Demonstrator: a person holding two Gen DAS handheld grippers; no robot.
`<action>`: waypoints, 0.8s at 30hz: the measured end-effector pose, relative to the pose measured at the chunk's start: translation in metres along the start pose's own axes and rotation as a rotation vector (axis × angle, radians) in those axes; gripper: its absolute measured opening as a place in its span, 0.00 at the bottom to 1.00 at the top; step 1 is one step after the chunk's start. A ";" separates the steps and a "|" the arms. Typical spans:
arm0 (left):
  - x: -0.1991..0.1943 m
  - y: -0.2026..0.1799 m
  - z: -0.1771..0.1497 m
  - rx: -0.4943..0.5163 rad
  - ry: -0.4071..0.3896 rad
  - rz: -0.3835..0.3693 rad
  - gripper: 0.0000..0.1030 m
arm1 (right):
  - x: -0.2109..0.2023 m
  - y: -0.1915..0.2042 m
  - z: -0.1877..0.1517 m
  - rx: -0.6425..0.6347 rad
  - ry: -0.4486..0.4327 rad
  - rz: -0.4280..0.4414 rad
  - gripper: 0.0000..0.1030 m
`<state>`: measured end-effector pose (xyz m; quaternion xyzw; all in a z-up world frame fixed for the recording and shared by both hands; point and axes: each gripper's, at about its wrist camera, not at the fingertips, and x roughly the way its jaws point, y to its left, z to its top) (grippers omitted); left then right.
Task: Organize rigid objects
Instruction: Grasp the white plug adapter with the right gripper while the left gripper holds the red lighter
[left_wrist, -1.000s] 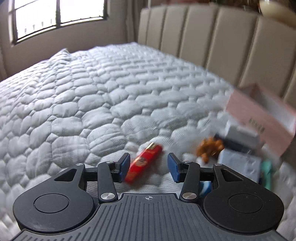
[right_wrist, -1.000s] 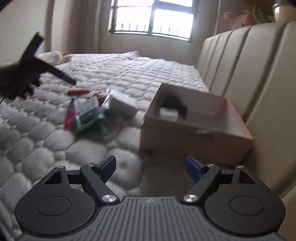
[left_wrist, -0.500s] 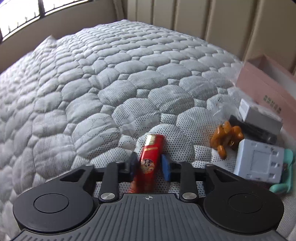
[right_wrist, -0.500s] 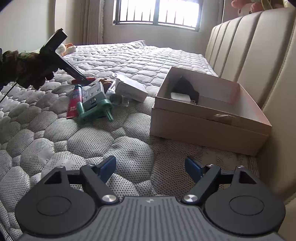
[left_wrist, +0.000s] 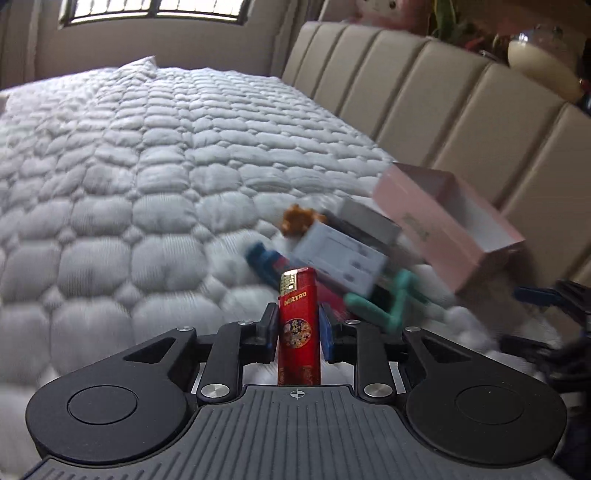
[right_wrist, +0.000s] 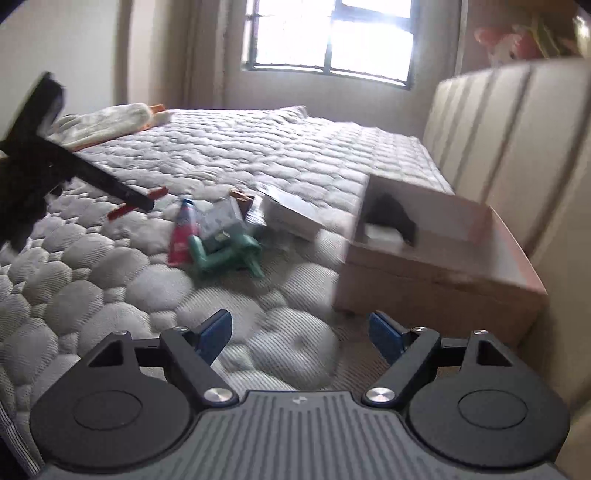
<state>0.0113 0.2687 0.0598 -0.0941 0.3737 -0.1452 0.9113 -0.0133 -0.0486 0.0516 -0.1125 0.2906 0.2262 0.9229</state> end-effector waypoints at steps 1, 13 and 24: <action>-0.006 -0.006 -0.010 -0.031 -0.005 0.005 0.25 | 0.005 0.005 0.005 -0.009 -0.003 0.013 0.80; -0.014 -0.043 -0.068 -0.147 0.023 -0.035 0.25 | 0.113 0.068 0.052 -0.146 0.112 0.034 0.80; -0.019 -0.062 -0.070 -0.125 0.019 -0.049 0.25 | 0.068 0.058 0.051 -0.113 0.125 0.076 0.25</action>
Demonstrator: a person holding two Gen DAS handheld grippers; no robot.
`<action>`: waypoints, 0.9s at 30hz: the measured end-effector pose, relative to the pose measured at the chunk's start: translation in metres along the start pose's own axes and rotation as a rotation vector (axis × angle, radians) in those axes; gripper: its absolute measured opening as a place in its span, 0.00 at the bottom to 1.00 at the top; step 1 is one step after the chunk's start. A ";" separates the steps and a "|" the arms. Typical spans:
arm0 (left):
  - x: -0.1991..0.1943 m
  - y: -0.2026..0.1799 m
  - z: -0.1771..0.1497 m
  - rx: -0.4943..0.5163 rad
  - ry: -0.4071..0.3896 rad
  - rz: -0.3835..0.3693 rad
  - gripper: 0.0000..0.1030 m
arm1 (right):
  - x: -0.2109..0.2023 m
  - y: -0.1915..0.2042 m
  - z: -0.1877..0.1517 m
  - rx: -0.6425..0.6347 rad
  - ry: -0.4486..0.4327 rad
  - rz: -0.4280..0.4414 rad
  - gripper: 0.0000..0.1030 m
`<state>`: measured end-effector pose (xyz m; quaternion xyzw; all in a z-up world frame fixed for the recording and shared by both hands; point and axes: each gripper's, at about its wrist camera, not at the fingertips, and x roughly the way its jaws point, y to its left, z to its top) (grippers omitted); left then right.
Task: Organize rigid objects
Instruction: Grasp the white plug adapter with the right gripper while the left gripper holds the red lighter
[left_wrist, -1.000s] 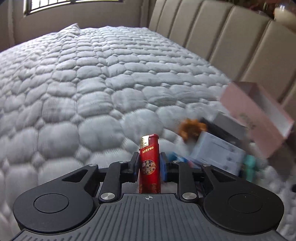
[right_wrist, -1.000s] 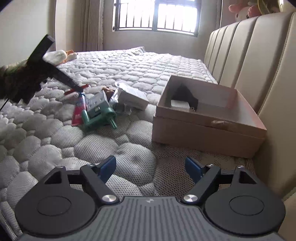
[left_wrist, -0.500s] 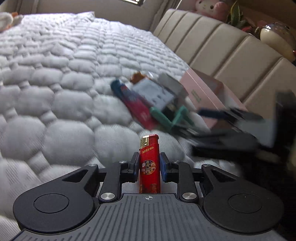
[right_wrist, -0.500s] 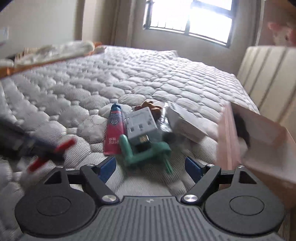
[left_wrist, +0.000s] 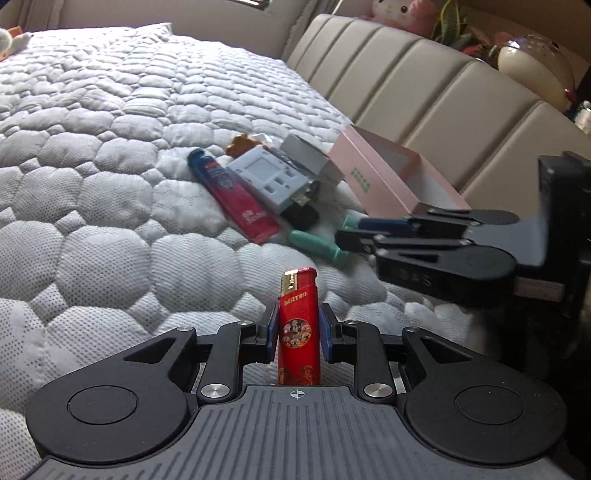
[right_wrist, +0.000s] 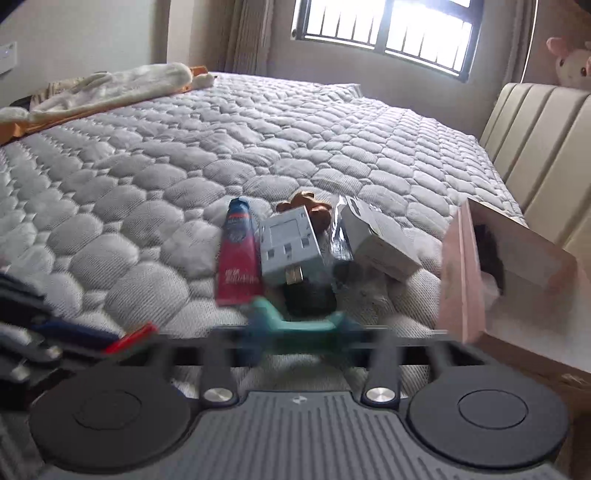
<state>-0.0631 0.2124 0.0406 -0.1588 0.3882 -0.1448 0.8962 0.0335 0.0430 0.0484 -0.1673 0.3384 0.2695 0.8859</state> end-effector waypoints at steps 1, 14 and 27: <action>0.000 -0.003 -0.001 0.001 0.000 -0.002 0.25 | -0.005 0.000 -0.002 0.002 0.006 -0.005 0.25; -0.018 0.009 -0.006 -0.058 -0.071 0.057 0.25 | -0.030 0.001 -0.010 0.003 -0.096 0.015 0.43; -0.031 0.032 -0.014 -0.129 -0.101 0.007 0.25 | 0.060 0.033 0.062 0.003 -0.048 0.050 0.36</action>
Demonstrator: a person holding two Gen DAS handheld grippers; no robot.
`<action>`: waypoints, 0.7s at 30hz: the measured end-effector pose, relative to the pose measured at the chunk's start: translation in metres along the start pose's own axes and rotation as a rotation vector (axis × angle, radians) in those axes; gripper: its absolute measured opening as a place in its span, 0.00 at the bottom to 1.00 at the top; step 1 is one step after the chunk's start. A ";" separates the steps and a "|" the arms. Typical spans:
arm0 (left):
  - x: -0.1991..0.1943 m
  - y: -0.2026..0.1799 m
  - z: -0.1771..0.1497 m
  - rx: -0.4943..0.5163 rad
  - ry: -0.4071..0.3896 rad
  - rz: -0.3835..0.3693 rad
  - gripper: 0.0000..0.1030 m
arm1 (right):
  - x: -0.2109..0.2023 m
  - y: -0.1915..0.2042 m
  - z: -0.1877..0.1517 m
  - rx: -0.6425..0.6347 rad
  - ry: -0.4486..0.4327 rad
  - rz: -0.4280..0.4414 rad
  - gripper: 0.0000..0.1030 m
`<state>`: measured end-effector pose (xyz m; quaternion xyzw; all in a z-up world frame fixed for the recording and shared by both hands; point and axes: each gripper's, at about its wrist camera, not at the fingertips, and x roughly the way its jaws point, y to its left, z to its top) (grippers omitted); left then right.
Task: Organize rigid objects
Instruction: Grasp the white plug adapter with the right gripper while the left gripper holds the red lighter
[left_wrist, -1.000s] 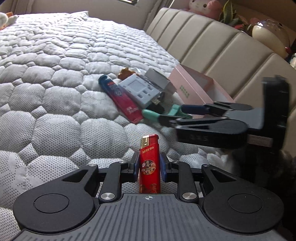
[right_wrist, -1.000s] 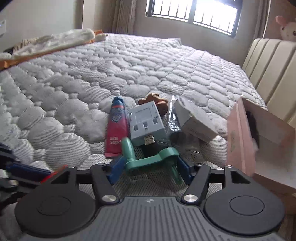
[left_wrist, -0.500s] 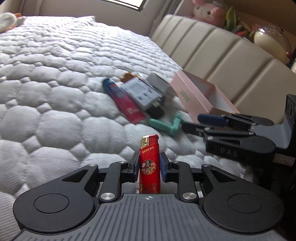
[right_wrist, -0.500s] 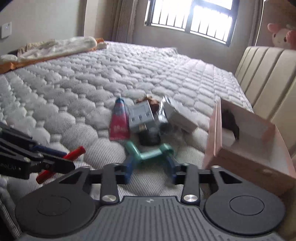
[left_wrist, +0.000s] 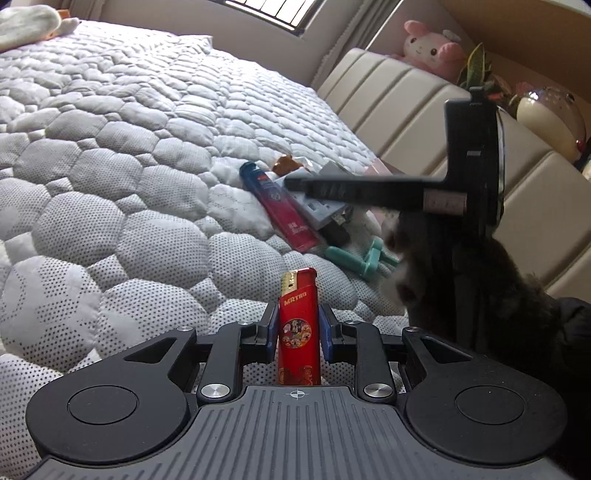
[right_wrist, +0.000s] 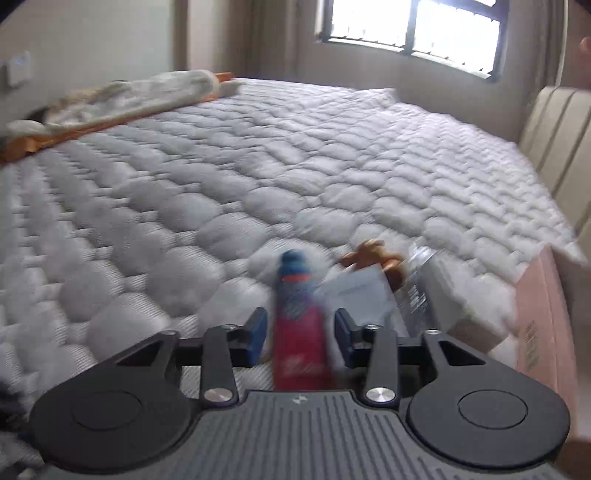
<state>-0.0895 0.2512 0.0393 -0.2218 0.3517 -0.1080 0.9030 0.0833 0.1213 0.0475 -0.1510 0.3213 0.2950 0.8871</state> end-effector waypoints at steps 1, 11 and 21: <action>-0.001 0.002 0.000 -0.001 0.000 -0.006 0.25 | -0.002 -0.003 0.003 0.005 -0.031 -0.019 0.36; 0.008 0.007 0.000 -0.007 0.021 -0.068 0.25 | 0.014 -0.013 -0.010 -0.185 0.036 -0.043 0.51; 0.014 -0.001 -0.004 0.000 0.049 -0.048 0.25 | 0.010 -0.011 -0.009 -0.170 0.060 -0.068 0.47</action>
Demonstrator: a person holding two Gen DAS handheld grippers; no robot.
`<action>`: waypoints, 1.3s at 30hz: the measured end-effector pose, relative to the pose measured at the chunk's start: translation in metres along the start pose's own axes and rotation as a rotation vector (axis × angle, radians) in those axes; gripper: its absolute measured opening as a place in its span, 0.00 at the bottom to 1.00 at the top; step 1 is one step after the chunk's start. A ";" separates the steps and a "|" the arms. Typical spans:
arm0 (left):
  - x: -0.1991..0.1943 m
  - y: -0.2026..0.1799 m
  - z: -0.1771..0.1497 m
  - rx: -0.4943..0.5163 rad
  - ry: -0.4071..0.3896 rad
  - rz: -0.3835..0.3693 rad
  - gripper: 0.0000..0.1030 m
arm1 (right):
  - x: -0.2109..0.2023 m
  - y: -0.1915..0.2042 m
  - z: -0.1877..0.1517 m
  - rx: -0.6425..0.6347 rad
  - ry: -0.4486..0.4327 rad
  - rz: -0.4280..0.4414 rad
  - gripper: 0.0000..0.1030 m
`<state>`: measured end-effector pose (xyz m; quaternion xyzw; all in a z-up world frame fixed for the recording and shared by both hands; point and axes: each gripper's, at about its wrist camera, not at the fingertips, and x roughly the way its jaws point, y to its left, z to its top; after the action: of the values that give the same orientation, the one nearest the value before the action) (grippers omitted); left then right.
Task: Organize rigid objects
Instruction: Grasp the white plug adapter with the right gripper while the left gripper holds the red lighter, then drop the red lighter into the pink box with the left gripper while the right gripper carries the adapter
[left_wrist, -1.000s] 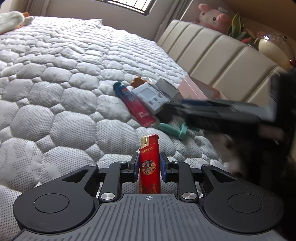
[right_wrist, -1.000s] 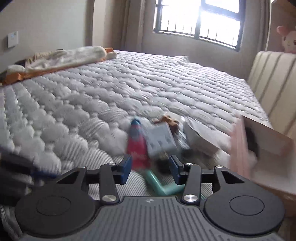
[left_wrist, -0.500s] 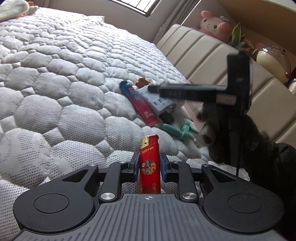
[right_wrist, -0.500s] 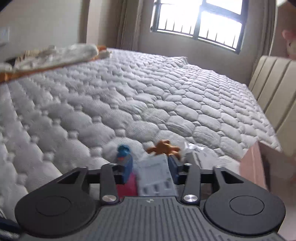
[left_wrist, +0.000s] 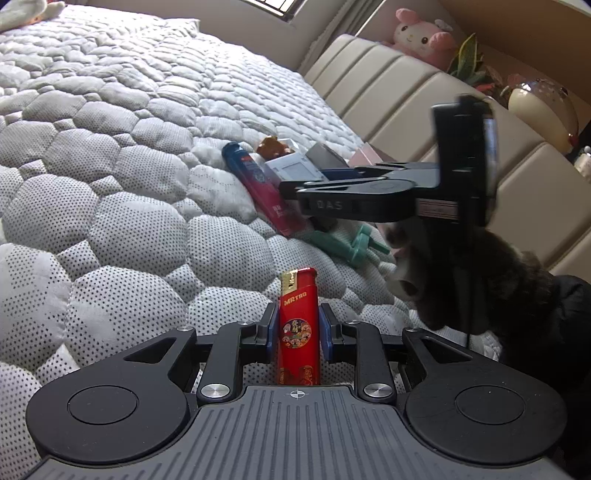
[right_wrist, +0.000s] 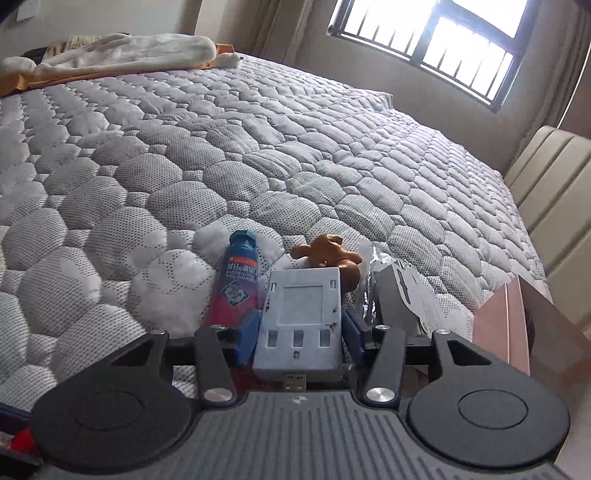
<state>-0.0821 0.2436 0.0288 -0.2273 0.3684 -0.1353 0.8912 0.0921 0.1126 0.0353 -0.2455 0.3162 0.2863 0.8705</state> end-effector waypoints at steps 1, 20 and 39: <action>0.000 -0.002 0.000 0.002 0.002 0.001 0.25 | -0.006 0.001 -0.001 0.006 -0.006 0.006 0.47; 0.031 -0.094 -0.025 0.168 0.114 -0.085 0.25 | -0.176 -0.042 -0.159 0.314 0.005 -0.108 0.47; 0.117 -0.216 0.068 0.301 0.110 -0.123 0.25 | -0.239 -0.067 -0.222 0.426 -0.137 -0.181 0.47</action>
<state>0.0316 0.0307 0.1113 -0.1056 0.3776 -0.2554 0.8837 -0.1071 -0.1522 0.0660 -0.0638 0.2861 0.1500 0.9442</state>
